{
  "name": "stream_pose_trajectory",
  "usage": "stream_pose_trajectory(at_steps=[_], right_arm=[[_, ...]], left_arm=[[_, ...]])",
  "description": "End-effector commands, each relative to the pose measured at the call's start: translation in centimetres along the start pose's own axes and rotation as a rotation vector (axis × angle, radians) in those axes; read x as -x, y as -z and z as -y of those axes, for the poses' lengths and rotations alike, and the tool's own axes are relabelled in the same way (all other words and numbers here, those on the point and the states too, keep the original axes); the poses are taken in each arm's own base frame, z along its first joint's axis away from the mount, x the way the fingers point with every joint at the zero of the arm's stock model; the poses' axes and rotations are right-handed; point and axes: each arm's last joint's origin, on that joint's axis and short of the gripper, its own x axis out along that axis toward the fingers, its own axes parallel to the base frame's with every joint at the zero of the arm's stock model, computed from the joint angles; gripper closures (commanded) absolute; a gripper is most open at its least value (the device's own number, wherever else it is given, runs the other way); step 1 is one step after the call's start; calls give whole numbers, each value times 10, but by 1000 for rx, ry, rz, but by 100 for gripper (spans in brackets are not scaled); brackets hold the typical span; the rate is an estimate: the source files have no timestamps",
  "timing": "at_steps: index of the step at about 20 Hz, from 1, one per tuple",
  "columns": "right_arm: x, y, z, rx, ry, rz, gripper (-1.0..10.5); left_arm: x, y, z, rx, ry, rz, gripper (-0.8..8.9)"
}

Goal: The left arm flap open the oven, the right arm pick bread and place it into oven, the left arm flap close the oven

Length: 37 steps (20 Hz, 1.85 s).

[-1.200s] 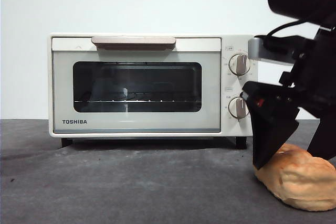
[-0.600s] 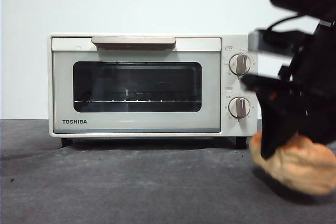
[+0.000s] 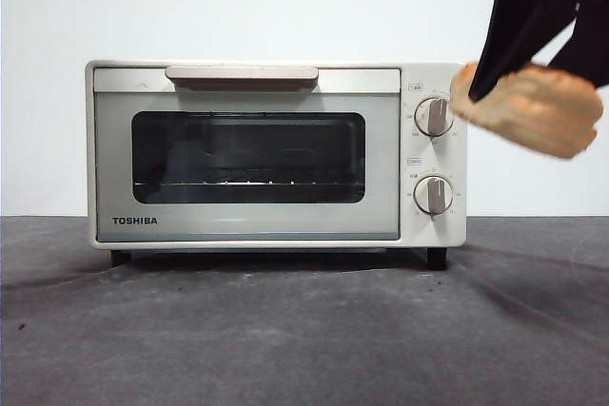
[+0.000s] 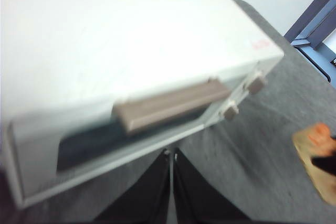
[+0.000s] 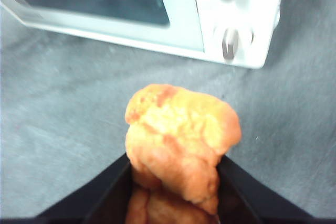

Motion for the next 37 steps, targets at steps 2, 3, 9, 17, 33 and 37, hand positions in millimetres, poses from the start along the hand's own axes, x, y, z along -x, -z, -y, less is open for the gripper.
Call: stream_pose_trajectory(at_steps=[2,3,9,17,33,37], right_arm=[[12,-9,-5,17,-23,45,752],[15,-10,-5,17,-26,54,752],[21,-10,-5,17,-31,74,752],[21,-10,-5,30,-29,75,752],[21,-11,-5,38,-23,78,752],[21,-11,-5,38,-23,78,752]], left_arm=[[-35,-21,3,-43,23,-30,795],[-46,-24,3,-51,19,-44,795],[-98,-30,7,-125,-40,-93,795],[-124,-17,14,-181,-60,-139,796],[-119,31,50,-203,-8,-544,796],[-114,43,58,-211,-3,-649,796]])
